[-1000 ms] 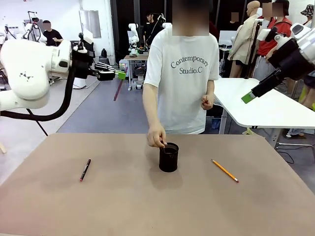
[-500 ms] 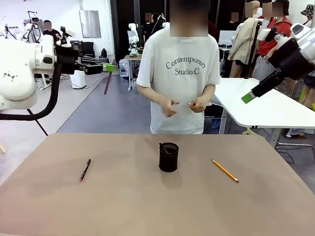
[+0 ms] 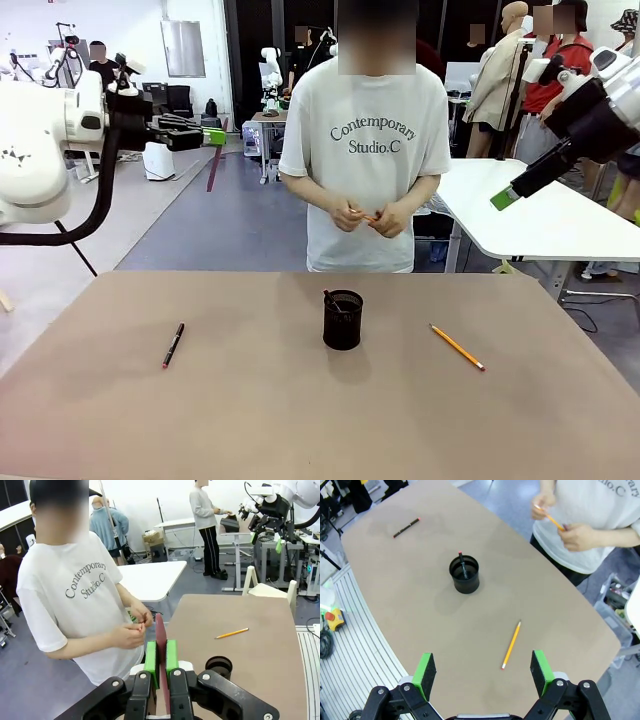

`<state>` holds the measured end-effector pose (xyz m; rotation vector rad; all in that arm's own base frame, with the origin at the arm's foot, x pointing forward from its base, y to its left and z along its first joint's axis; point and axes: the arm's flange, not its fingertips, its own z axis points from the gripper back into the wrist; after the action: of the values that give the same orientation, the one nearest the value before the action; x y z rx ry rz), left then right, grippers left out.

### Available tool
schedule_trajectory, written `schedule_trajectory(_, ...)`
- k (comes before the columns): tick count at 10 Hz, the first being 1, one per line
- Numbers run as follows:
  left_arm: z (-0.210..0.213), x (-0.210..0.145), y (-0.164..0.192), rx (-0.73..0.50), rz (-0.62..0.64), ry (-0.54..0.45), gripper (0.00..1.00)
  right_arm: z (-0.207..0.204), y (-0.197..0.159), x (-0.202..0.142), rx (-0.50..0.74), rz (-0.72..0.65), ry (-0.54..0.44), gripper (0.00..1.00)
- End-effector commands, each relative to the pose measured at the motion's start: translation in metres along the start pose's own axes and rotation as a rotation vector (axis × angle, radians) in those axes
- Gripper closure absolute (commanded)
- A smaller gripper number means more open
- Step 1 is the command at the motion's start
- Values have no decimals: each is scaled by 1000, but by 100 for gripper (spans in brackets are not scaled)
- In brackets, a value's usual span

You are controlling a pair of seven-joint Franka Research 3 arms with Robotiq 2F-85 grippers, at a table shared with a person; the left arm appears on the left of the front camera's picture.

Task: Place the pens into the pen holder.
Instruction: Pick up a writing instrument from the table and place it into the Pen holder.

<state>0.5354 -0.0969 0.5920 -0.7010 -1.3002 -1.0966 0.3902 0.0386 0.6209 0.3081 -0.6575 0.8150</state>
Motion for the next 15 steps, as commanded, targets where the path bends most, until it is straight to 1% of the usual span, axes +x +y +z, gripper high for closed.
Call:
schedule_trajectory(1,2,-1,0,-1,-1,0,100,1,0,1,11,-4,-10,0)
schedule_trajectory(15,2,-1,0,-1,-1,0,100,1,0,1,11,-4,-10,0)
